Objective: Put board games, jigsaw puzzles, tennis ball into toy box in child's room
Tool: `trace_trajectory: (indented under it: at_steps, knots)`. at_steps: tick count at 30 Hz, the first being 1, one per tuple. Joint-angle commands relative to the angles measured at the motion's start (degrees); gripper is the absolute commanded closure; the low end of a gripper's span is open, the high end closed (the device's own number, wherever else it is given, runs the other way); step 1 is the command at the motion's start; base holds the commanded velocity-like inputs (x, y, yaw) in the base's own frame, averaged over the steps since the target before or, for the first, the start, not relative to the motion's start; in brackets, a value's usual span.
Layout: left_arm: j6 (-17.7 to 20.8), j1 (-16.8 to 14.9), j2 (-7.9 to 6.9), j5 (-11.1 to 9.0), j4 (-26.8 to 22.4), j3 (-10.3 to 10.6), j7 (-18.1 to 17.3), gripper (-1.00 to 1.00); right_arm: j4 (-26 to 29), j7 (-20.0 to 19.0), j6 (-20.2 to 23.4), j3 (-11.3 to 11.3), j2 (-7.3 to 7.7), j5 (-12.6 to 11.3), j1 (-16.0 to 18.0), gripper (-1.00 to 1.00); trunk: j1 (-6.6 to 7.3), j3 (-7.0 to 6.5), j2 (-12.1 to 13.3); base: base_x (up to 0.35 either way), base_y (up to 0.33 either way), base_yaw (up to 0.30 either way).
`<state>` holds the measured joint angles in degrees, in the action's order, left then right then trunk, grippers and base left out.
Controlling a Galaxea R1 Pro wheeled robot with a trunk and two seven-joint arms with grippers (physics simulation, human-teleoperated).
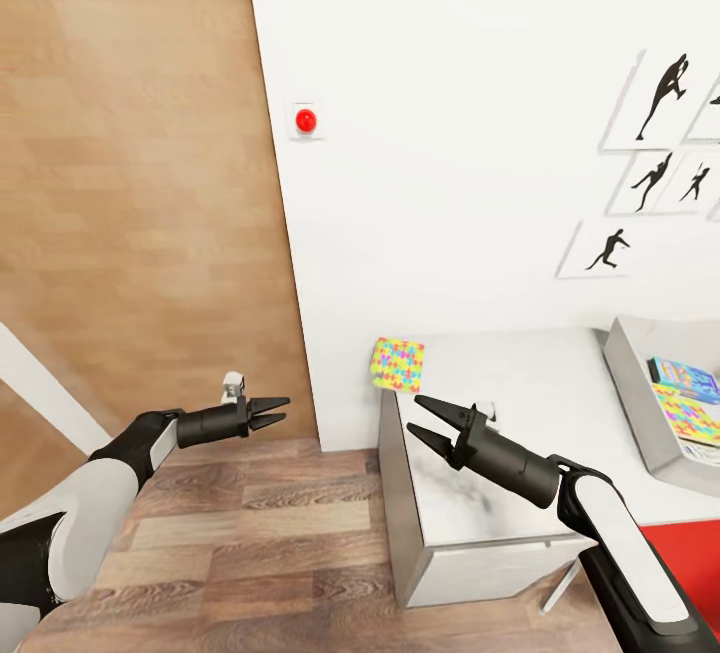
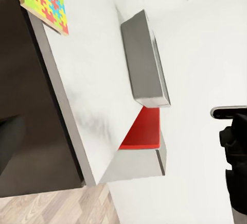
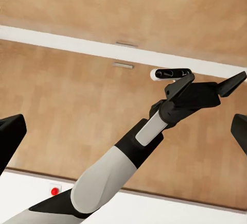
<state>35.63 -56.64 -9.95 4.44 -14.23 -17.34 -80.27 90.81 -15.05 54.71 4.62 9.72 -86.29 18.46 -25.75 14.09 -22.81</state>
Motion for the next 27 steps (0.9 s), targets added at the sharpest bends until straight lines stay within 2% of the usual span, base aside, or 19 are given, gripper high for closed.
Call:
trace_trajectory:
  at_steps: [1,27]
  knots:
    - [0.6,-0.1,0.02,0.5,0.0,-0.3,-0.3,-1.0,0.0,-0.5,0.1,0.0,0.04,0.5,0.0,-1.0,-0.04,0.01,-0.1,0.0,0.0,0.0]
    - [0.7,-0.1,0.11,0.5,0.0,-0.3,-0.2,-1.0,0.0,-0.5,0.0,0.1,-0.05,0.5,0.0,-1.0,-0.04,-2.47,-0.1,0.0,0.0,0.015]
